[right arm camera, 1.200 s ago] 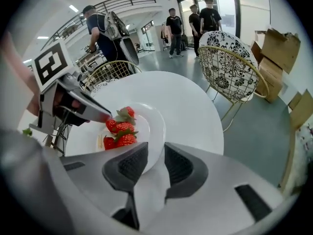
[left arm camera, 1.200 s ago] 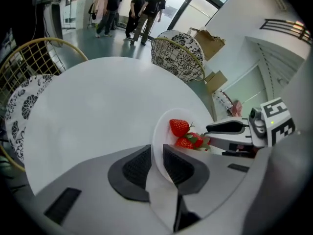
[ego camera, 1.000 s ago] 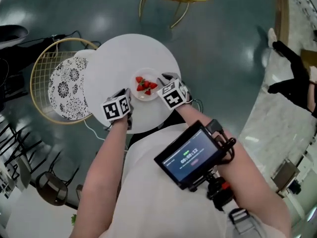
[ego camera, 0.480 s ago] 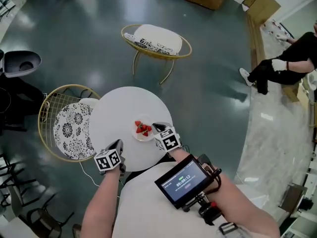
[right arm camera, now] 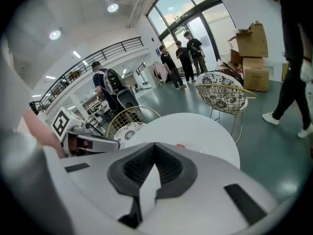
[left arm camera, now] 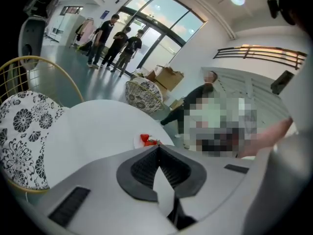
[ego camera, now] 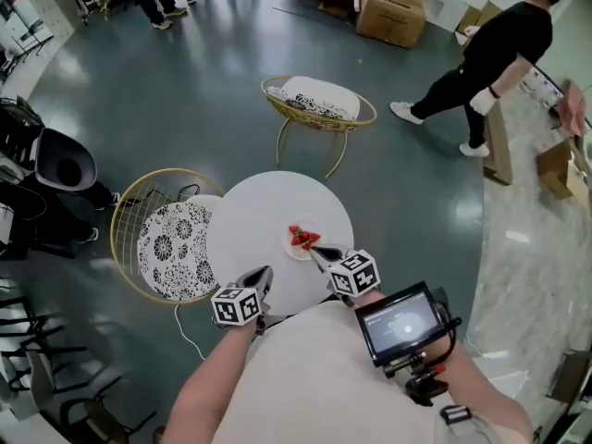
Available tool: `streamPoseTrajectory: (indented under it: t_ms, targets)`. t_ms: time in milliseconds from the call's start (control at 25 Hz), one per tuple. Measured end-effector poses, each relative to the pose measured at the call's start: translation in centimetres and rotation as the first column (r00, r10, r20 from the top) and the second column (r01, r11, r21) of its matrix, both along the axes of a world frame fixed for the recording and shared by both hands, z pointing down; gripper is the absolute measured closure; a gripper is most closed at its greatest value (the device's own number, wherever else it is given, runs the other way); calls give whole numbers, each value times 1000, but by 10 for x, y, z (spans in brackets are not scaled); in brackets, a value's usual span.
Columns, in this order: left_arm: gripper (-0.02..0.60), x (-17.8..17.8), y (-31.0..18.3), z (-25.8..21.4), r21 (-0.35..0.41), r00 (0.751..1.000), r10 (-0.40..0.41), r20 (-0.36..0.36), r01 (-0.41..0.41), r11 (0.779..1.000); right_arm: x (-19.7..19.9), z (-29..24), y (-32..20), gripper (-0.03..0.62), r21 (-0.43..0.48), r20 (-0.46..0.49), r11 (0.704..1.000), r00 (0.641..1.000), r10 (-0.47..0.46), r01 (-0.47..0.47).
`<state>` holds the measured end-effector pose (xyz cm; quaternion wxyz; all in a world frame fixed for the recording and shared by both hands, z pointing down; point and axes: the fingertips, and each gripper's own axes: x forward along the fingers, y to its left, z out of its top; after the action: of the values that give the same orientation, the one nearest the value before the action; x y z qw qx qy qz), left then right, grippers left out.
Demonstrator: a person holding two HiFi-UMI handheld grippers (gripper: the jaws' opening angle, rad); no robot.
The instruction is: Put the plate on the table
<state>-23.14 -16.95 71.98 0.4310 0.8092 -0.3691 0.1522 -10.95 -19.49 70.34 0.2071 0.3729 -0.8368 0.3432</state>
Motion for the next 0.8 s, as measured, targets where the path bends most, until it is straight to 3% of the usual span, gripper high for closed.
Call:
streamPoseTrajectory:
  t_ms: [160,480,800]
  targets:
    - [577,12,-13,-25,118,998,55,-29,-51,992,2,-38,-9,589,110,24,994,999,-28,25]
    - [577,19,27,-46,120,992,115,-52,-108,987,11,-63,40,589,110,72,994,997,22,-30]
    - [577,26,23,-47,142,985,163,-50,-155,978,17,-51,44,589,79,88,994,993,73,-80]
